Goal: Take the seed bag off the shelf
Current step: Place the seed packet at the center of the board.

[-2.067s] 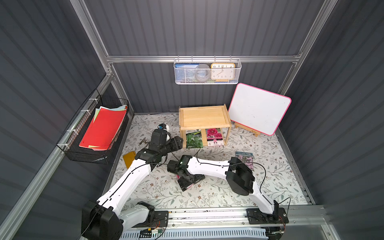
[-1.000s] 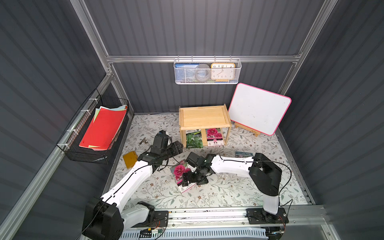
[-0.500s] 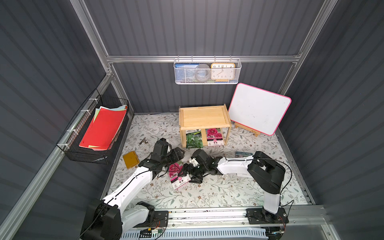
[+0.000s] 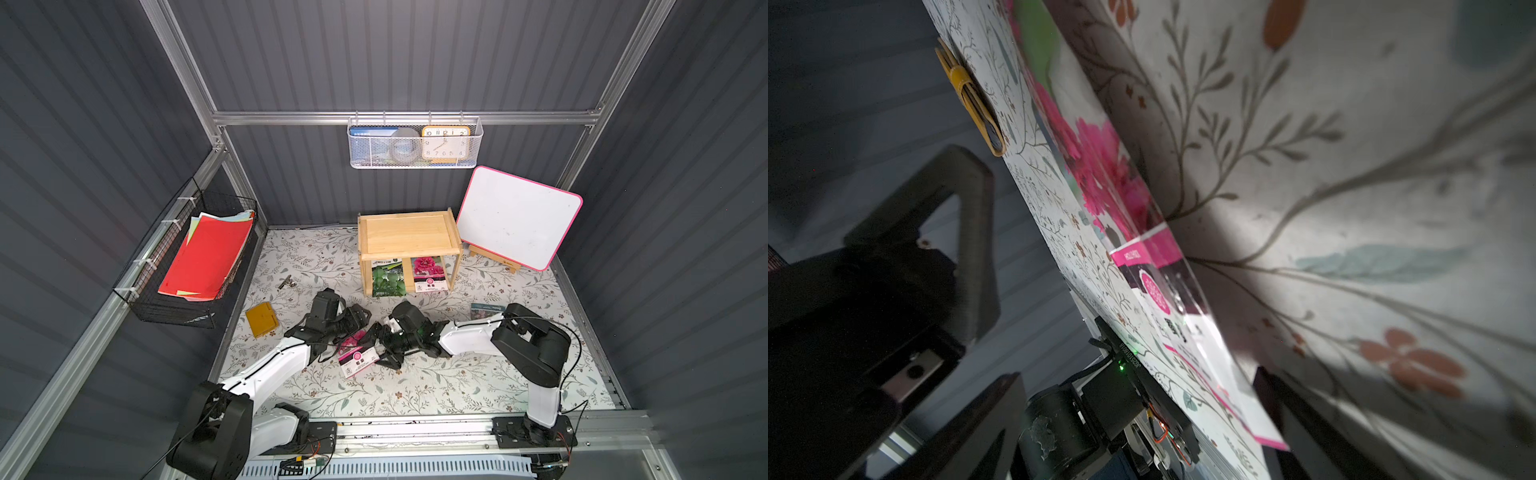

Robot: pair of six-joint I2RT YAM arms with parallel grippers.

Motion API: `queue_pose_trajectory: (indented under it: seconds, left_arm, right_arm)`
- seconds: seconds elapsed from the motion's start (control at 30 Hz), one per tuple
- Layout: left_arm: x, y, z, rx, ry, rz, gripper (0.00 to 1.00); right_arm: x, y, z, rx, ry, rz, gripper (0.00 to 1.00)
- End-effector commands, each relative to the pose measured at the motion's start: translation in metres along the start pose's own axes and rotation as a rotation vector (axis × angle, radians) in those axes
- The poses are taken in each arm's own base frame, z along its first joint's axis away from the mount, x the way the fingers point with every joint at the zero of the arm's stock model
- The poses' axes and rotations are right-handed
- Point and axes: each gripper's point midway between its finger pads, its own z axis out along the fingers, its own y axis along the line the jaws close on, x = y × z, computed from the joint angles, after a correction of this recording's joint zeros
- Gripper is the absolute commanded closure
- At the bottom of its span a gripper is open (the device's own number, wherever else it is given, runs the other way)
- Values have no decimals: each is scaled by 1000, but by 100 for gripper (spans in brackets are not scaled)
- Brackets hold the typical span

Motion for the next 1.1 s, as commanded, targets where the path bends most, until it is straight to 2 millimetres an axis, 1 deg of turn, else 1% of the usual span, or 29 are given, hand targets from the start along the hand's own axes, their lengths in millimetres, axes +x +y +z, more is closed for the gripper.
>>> queue_pose_trajectory:
  seconds: [0.0,0.17,0.27,0.37,0.43,0.53,0.6,0.7,0.77,0.8,0.87,0.9,1.07]
  left_arm:
    - [1,-2,2,37,-3,-30,23]
    - [6,2,-3,28,1,-41,24]
    - [-1,6,-17,-20,-46,-45,24]
    - [-8,19,-38,-113,-118,-75,24]
    - [-7,29,-49,-144,-153,-143,23]
    - [2,38,-54,-129,-165,-244,23]
    - [8,39,-53,-117,-150,-279,24]
    - [11,41,-55,-128,-140,-280,24]
    - [10,41,-56,-141,-137,-280,24]
    - [10,41,-57,-146,-136,-281,24]
    - [9,40,-57,-143,-139,-279,24]
    - [8,39,-57,-135,-143,-280,24]
    - [4,32,-57,-91,-163,-283,24]
  right_arm:
    - [-5,1,-8,-2,-30,4,9]
    - [-6,0,-12,-1,-43,10,9]
    - [-9,-4,-15,1,-58,23,10]
    - [-15,-8,-19,-9,-81,47,11]
    - [-17,-9,-20,-16,-88,58,12]
    - [-17,-9,-18,-33,-81,70,15]
    - [-18,-6,-15,-53,-75,78,23]
    - [-19,-3,-11,-82,-65,86,42]
    - [-20,-2,-7,-98,-53,90,60]
    - [-20,-2,-5,-105,-48,95,67]
    - [-20,-4,-1,-117,-36,105,77]
    - [-20,-5,1,-124,-31,110,81]
    - [-19,-6,4,-142,-8,107,85]
